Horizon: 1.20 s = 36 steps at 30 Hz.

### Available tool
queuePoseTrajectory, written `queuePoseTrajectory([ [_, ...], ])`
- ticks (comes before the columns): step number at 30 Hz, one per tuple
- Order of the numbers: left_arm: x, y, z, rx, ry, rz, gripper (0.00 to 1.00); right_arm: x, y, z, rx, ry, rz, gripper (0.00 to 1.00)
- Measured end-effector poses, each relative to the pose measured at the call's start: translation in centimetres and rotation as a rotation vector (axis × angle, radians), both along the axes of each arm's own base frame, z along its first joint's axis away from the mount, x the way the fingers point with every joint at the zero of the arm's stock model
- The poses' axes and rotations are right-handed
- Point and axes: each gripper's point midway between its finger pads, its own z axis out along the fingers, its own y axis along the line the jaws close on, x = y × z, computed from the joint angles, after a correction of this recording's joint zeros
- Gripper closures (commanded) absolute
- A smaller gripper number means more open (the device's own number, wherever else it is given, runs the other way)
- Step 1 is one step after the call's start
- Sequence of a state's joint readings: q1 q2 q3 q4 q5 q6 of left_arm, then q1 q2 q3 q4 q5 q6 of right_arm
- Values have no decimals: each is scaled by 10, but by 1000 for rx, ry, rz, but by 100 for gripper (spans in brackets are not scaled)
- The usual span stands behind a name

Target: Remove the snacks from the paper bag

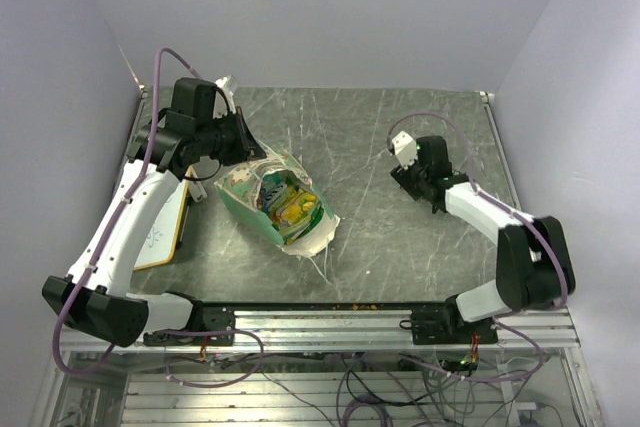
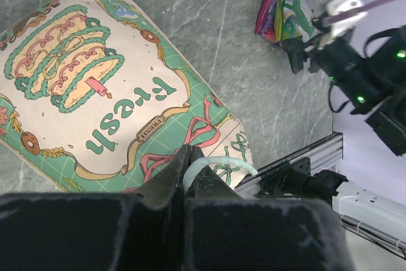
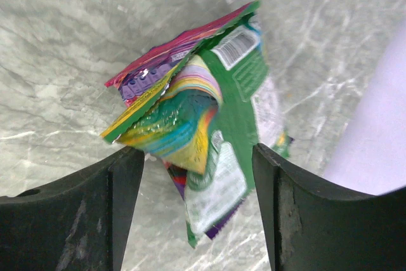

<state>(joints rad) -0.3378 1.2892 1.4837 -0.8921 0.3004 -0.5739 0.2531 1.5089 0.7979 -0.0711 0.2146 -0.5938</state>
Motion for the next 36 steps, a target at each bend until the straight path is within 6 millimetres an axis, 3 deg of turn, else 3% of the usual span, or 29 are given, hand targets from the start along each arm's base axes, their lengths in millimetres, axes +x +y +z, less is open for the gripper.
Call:
queuePoseTrajectory([
  [5,-3,-3,4,-17,-5,-17,93,-8,14,70,146,-125,-11,27],
  [7,-4,-6,6,-33,-10,-33,93,-17,29,97,247,-185,12,26],
  [9,-5,-10,6,-50,-9,-52,93,-27,47,110,334,-212,50,27],
  [13,-10,-15,-1,-71,17,-84,93,-57,93,101,473,-154,170,30],
  [17,-12,-18,-4,-85,32,-98,93,-103,166,88,559,-42,434,35],
  [20,-14,-20,-7,-93,46,-103,93,-145,224,103,619,-22,696,38],
  [23,-15,-21,-9,-99,58,-103,93,-171,260,124,647,-76,908,40],
  [26,-16,-21,-10,-102,65,-100,93,-190,286,130,602,-108,1081,39],
  [29,-18,-21,-9,-104,63,-98,93,-205,312,120,533,-93,1228,38],
  [36,-20,-18,-2,-103,38,-86,93,-195,325,85,322,-80,1365,36],
])
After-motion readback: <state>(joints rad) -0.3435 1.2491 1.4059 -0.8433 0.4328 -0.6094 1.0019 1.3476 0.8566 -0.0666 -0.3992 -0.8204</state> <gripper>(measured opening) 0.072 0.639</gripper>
